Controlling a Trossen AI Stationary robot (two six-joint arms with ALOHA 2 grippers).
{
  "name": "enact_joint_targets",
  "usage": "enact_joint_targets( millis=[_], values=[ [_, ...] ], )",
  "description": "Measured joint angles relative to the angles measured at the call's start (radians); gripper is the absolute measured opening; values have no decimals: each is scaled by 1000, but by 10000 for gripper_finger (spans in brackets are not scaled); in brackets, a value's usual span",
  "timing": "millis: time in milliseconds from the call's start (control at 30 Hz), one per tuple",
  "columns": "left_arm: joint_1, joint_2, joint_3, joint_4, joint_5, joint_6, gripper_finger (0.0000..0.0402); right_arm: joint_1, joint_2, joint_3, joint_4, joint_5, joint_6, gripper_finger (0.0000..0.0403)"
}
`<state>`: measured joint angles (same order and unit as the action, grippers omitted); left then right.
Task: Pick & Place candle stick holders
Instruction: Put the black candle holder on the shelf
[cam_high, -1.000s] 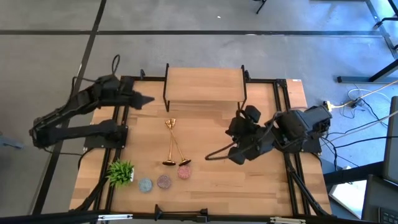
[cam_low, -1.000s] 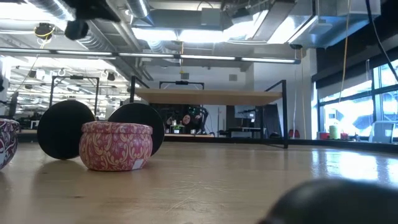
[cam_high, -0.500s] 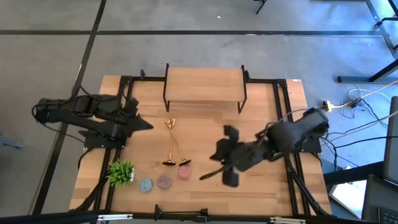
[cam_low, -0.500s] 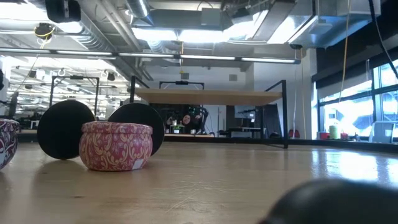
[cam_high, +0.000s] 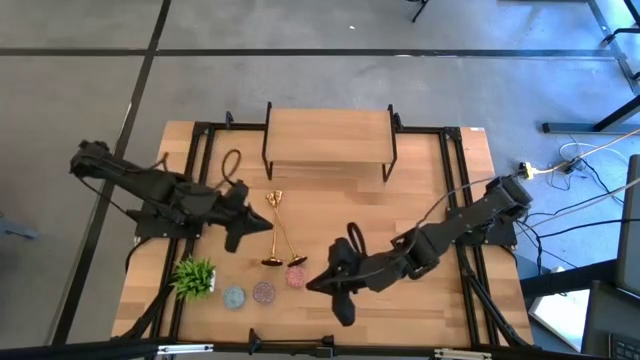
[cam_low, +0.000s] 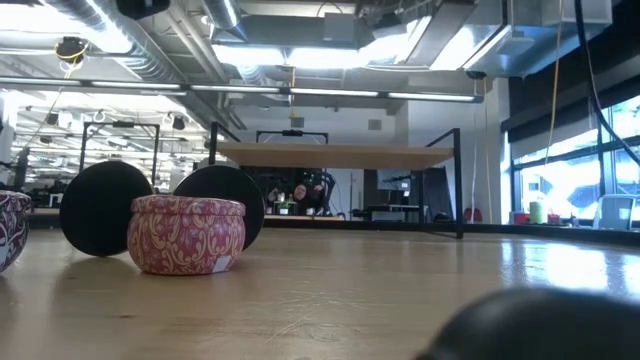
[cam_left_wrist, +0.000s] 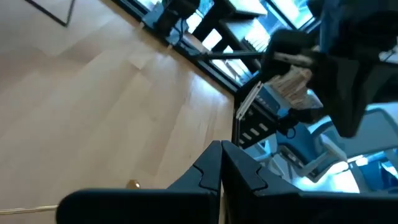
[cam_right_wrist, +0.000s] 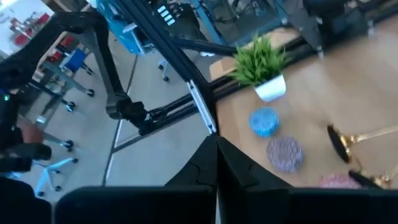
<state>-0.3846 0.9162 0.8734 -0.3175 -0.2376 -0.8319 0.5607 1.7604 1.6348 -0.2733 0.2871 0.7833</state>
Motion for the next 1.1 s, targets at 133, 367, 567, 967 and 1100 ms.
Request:
enact_joint_targets(
  millis=[133,367,567,967,1100],
  values=[
    [-10,75,0,43,-2,-26,3,23,-72,-151,154,23,17,0],
    [11,169,-1,144,-98,-125,3,82,-266,-429,282,90,73,0],
    [39,196,-1,102,-292,-345,3,150,-475,-595,232,164,61,0],
    [32,258,-1,10,-338,-531,3,191,-811,-892,264,138,-6,0],
    [12,271,-1,-101,-304,-569,3,191,-893,-969,294,139,-33,0]
  ],
)
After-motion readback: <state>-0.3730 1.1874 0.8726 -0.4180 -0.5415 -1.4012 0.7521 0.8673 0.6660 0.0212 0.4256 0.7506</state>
